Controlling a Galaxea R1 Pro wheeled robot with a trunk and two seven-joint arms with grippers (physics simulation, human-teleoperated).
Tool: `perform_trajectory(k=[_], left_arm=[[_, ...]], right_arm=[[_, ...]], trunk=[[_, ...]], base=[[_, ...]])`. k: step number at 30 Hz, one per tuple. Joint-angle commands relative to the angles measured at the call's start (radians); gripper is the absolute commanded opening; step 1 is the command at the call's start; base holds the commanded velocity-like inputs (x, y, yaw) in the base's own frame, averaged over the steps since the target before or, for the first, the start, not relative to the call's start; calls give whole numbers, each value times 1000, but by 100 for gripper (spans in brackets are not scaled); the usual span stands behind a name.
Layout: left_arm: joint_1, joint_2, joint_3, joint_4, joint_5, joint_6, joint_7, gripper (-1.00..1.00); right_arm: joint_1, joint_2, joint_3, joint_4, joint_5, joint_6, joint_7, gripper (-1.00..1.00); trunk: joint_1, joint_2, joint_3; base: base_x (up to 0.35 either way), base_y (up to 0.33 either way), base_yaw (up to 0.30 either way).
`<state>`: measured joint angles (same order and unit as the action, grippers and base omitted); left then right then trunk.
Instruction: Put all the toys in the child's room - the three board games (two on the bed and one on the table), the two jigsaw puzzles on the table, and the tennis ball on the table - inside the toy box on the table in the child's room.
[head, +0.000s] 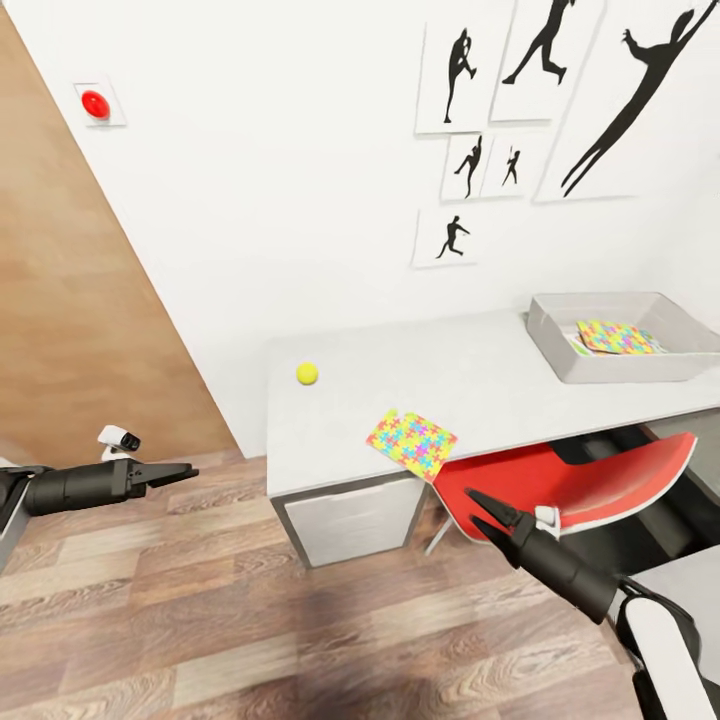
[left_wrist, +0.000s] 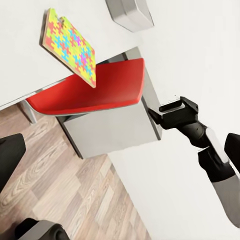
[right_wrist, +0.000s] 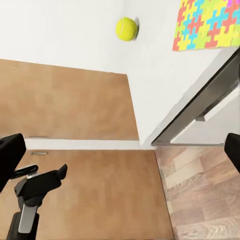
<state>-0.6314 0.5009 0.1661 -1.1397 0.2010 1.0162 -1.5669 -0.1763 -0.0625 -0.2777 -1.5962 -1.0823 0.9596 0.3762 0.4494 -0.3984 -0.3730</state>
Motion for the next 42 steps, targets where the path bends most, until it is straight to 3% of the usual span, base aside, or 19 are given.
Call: perform_trajectory(k=[1, 9, 21, 30, 42], left_arm=[[-1, 0, 0, 0, -1, 10, -4, 100], [-1, -1, 0, 0, 0, 10, -4, 100], [-1, -3, 0, 0, 0, 10, -4, 100], [-1, -4, 0, 0, 0, 10, -4, 100], [-1, -4, 0, 0, 0, 10, -4, 100]], right_arm=[[13, 0, -2, 0, 6, -16, 23, 100], [34, 1, 26, 0, 6, -55, 49, 100], [34, -2, 26, 1, 9, -60, 88, 100], [34, 0, 25, 1, 66, -61, 89, 100], [34, 0, 25, 2, 76, -97, 94, 100]], trunk=[[1, -2, 0], [1, -2, 12], [1, -2, 16], [1, -2, 16], [1, -2, 26]], base=[[-5, 0, -1], [-1, 0, 0], [0, 0, 0], [0, 0, 0], [0, 0, 0]])
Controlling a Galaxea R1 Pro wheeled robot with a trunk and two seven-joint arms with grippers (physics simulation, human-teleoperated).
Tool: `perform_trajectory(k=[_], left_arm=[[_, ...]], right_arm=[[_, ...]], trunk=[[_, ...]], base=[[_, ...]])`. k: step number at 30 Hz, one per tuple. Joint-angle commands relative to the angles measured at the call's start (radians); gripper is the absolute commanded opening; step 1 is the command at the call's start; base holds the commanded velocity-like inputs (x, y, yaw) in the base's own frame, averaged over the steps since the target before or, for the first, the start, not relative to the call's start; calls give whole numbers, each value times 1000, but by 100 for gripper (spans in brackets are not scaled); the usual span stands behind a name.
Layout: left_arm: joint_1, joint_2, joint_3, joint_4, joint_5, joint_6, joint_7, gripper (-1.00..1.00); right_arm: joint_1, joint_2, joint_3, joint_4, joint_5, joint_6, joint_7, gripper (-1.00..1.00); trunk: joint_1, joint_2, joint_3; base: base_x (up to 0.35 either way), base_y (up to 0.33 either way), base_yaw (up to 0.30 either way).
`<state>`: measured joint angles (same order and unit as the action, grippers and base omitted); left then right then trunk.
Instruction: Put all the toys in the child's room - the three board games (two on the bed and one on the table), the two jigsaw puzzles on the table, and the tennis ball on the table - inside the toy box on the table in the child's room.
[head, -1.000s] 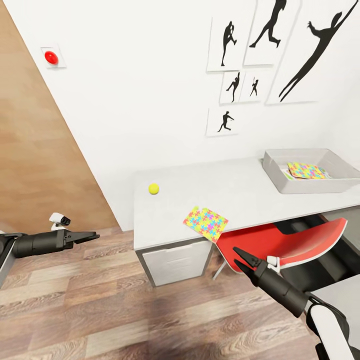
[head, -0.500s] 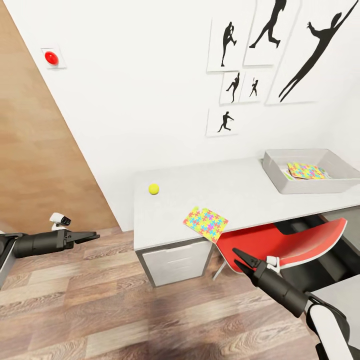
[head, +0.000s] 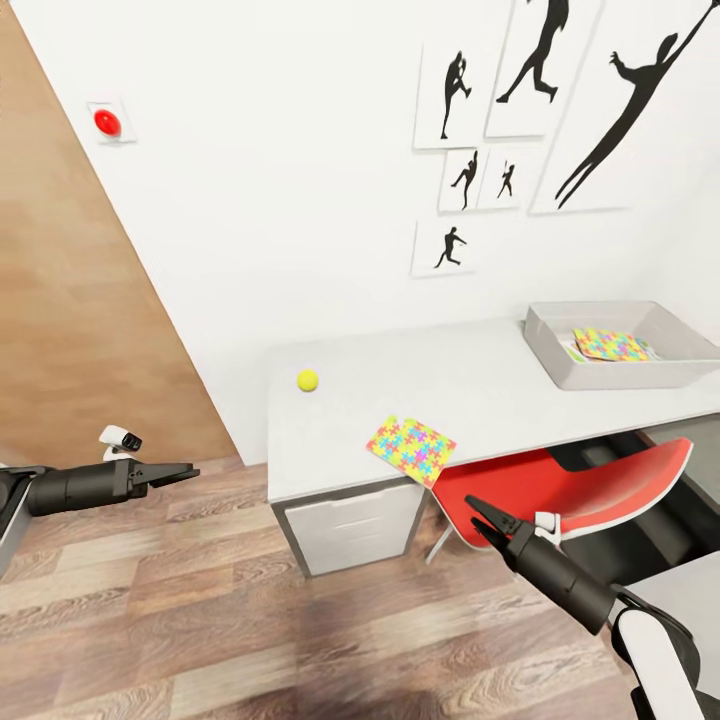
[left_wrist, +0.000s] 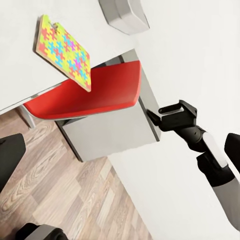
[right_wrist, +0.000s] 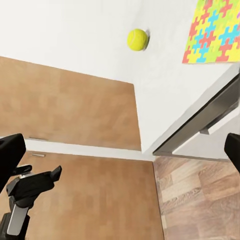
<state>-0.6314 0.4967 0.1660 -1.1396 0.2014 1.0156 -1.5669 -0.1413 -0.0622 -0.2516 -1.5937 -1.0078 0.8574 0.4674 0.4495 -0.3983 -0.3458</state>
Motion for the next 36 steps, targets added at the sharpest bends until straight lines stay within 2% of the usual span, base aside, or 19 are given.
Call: perform_trajectory(k=[1, 21, 36], left_arm=[[-1, 0, 0, 0, 0, 11, -4, 100], [-1, 0, 0, 0, -1, 11, -4, 100], [-1, -2, -1, 0, -2, 11, -4, 100]], right_arm=[[-1, 0, -1, 0, 1, 2, 4, 100], [0, 1, 0, 0, 2, -17, 4, 100], [2, 1, 1, 0, 1, -17, 11, 100]], trunk=[[1, -2, -1], [1, -2, 1], [1, -2, 22]], base=[[0, 0, 0], [0, 0, 0], [-16, 0, 0]])
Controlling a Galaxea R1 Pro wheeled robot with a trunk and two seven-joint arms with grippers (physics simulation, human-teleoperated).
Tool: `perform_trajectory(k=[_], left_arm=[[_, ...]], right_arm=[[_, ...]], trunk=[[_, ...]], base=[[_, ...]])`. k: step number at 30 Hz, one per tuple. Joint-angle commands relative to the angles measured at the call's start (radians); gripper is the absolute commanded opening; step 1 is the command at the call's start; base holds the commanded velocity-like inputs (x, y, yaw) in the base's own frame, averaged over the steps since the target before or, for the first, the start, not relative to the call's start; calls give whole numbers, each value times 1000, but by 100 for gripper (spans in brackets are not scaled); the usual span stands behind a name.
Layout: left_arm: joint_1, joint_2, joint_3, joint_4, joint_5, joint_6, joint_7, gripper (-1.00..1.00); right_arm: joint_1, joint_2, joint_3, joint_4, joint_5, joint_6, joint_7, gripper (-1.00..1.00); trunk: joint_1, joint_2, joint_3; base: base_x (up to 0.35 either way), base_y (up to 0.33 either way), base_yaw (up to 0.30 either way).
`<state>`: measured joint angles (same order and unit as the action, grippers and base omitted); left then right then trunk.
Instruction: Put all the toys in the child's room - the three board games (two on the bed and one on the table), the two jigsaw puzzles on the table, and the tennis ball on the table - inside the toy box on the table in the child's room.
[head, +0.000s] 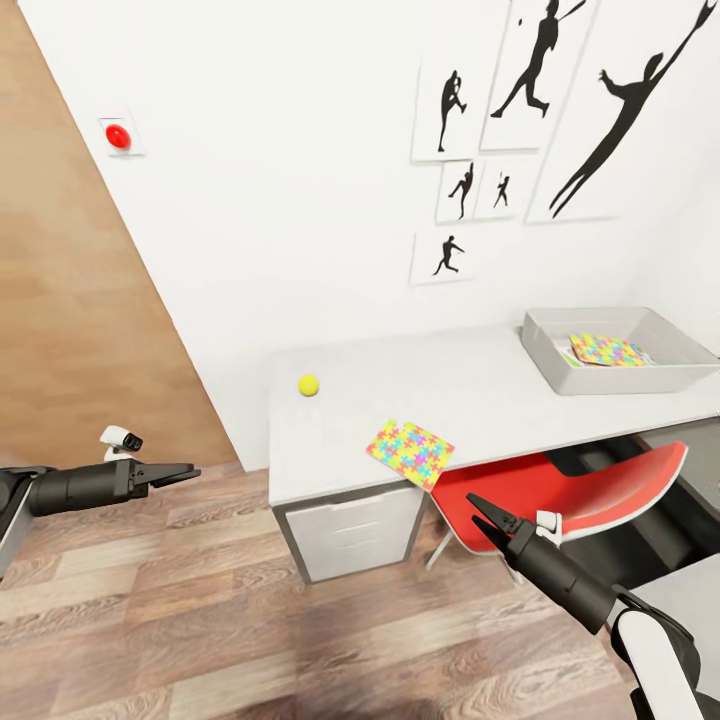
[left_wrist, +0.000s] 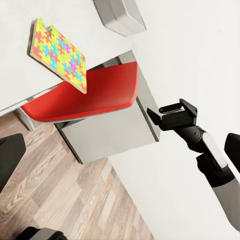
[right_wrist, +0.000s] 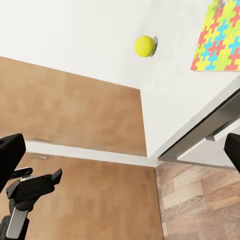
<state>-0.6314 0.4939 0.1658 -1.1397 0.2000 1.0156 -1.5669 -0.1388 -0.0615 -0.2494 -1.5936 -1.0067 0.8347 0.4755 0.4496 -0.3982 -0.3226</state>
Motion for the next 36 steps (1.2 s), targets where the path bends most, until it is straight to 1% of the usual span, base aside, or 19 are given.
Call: perform_trajectory(k=[1, 21, 29, 36], left_arm=[[-1, 0, 0, 0, -1, 11, -4, 100], [-1, -5, -3, 0, -1, 11, -4, 100], [-1, -5, -2, -1, -1, 11, -4, 100], [-1, -5, -2, -1, 0, 12, -4, 100]], right_arm=[[-1, 0, -1, 0, 0, 6, 3, 100], [-1, 0, 6, 0, 2, 6, 3, 100], [-1, 0, 6, 0, 2, 6, 3, 100], [-1, 0, 6, 0, 2, 6, 3, 100]], trunk=[[0, -2, 0], [0, -2, 33], [0, -2, 46], [0, -2, 58]], base=[[-82, 0, 0], [-17, 0, 0], [-79, -1, 0], [-110, -151, 0]])
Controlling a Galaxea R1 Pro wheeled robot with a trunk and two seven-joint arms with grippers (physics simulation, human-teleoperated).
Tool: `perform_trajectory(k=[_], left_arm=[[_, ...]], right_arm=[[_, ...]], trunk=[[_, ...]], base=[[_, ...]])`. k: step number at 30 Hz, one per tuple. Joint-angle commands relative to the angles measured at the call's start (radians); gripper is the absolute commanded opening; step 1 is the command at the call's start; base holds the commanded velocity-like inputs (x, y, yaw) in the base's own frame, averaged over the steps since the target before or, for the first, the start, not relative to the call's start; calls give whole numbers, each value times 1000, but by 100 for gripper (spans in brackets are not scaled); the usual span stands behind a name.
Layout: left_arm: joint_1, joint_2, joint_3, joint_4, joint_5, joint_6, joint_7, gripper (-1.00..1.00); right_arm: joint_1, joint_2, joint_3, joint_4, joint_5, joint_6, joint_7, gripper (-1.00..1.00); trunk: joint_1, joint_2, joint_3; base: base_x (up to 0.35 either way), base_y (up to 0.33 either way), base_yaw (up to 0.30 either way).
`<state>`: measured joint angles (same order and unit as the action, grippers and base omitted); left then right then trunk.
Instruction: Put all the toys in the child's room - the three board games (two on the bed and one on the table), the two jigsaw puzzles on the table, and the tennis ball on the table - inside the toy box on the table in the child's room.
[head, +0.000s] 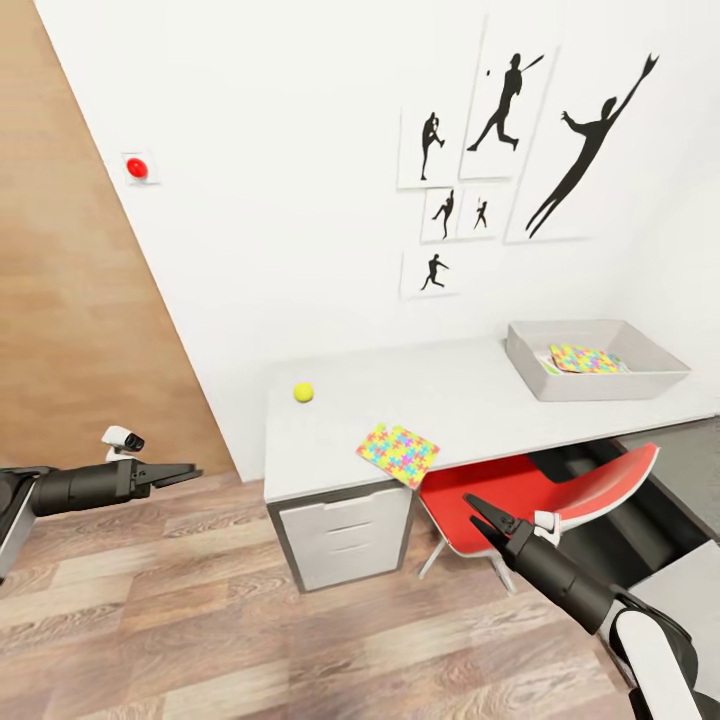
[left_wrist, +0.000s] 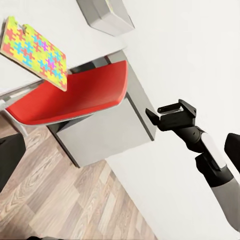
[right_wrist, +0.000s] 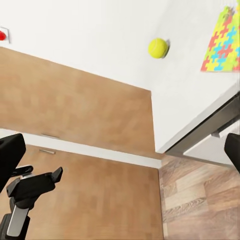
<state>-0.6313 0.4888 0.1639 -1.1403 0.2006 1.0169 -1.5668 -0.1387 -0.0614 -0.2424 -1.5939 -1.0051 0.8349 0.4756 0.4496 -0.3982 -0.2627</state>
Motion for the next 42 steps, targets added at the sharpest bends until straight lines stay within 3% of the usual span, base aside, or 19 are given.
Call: perform_trajectory(k=[1, 32, 42], left_arm=[[-1, 0, 0, -1, -1, 11, -4, 100], [-1, 0, 0, -1, -1, 11, -4, 100], [-1, 0, 0, -1, 0, 10, -4, 100]], right_arm=[[-1, 0, -1, 0, 0, 6, 3, 100], [-2, 1, 6, 0, 0, 6, 3, 100], [-2, 2, 6, 0, 0, 6, 3, 100]], trunk=[[0, -2, 0], [0, -2, 52], [0, -2, 67]], base=[[-95, -259, 0], [-24, -293, 44], [41, -176, -112]])
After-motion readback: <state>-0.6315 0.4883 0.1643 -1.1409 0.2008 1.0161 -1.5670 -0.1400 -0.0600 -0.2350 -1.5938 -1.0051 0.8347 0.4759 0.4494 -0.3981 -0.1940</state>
